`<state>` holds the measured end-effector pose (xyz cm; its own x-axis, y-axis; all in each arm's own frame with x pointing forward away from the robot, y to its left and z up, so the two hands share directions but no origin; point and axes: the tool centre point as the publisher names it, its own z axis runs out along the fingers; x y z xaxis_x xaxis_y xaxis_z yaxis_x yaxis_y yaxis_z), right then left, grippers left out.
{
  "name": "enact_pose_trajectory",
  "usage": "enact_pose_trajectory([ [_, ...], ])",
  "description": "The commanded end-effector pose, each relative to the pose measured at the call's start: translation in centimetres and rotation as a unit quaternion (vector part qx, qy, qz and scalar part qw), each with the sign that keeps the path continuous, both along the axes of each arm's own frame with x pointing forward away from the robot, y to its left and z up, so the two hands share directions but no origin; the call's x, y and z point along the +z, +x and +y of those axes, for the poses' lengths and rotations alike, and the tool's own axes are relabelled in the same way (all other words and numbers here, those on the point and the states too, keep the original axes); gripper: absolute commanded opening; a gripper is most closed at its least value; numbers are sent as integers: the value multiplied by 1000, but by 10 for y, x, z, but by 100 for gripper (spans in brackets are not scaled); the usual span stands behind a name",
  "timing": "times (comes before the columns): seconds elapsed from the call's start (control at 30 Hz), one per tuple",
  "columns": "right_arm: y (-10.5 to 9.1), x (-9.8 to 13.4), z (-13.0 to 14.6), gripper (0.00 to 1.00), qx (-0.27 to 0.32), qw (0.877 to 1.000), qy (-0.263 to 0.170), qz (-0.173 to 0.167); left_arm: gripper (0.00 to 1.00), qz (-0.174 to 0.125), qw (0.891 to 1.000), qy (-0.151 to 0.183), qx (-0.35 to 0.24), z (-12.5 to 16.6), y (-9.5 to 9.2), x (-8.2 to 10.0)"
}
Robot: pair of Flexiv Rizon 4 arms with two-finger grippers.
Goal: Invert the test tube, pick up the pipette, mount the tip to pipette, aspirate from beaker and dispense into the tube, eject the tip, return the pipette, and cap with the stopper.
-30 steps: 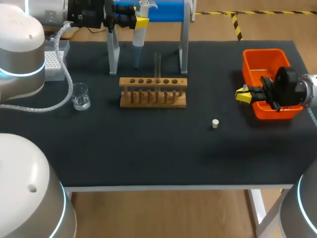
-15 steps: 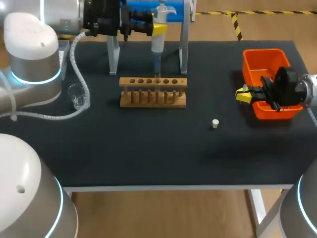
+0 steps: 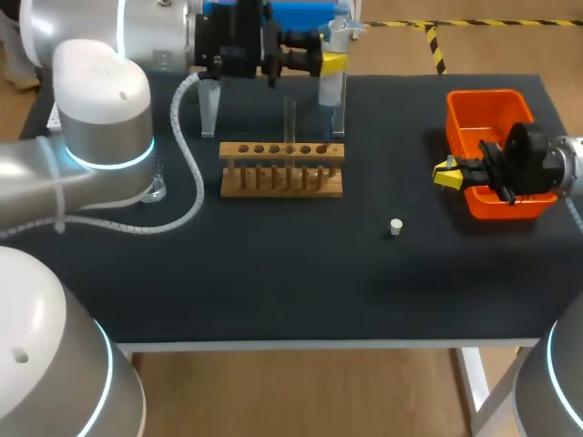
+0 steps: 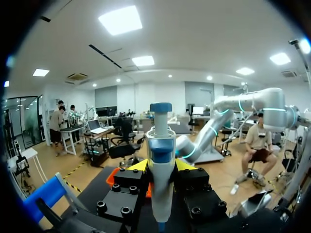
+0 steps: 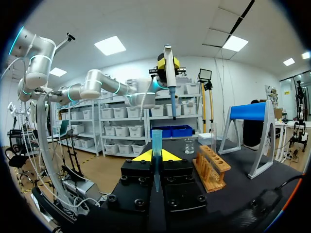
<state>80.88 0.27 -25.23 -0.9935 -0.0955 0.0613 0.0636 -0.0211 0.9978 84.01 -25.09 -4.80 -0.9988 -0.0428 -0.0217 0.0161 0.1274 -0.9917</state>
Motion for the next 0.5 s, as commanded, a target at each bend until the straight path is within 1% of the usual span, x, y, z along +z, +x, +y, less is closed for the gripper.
enact_pose_trajectory([
  [0.03,0,0,-1,0,1,1000,-1,0,0,-2,1000,-5,6,-9,-5,-1],
  [0.5,0,0,-1,0,1,1000,-1,0,0,3,1000,-4,7,-11,-9,-1],
])
